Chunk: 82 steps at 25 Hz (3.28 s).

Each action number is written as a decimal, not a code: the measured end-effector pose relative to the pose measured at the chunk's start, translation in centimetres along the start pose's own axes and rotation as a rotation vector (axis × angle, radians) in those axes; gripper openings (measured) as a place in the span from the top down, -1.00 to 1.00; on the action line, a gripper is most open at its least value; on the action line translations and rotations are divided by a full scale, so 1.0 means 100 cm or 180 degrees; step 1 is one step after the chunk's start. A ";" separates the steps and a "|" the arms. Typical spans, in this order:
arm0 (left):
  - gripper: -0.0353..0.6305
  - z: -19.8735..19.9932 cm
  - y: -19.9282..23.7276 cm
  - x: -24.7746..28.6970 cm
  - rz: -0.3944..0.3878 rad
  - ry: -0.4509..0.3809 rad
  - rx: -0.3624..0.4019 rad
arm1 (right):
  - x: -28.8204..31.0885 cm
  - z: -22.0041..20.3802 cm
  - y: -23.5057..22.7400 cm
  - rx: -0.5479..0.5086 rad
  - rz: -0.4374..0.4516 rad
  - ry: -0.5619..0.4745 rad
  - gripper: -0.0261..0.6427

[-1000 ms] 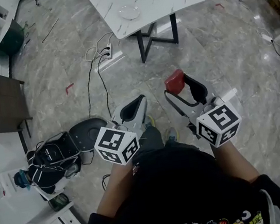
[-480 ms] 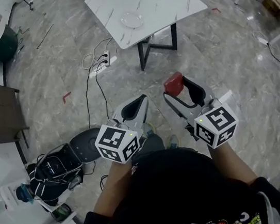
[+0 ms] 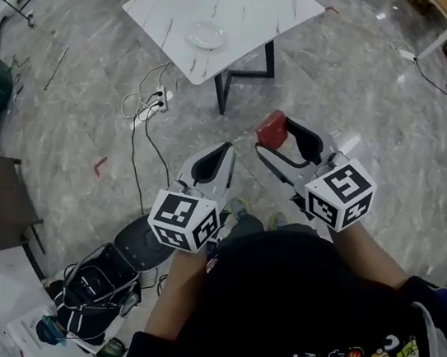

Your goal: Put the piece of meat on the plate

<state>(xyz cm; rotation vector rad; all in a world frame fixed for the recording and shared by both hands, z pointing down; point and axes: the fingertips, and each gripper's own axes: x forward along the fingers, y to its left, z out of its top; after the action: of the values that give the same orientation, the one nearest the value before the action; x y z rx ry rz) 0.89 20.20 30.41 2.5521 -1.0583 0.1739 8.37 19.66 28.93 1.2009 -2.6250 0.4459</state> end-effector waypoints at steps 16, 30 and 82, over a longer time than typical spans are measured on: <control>0.89 0.006 0.051 -0.001 -0.0015 0.0022 -0.0061 | 0.050 0.007 0.002 0.0039 -0.0034 0.0056 -0.03; 0.89 0.028 0.099 0.050 0.0100 0.0099 -0.0080 | 0.102 0.025 -0.045 0.0076 0.0069 0.0106 -0.03; 0.89 0.060 0.248 0.217 0.0226 0.0366 -0.0372 | 0.277 0.045 -0.193 0.0193 0.0313 0.0584 -0.03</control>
<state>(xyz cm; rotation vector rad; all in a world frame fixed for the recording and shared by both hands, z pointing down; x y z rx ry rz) -1.34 -12.48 37.49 2.3727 -1.0833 0.2662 4.96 -13.26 37.10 0.9988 -2.5362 0.6265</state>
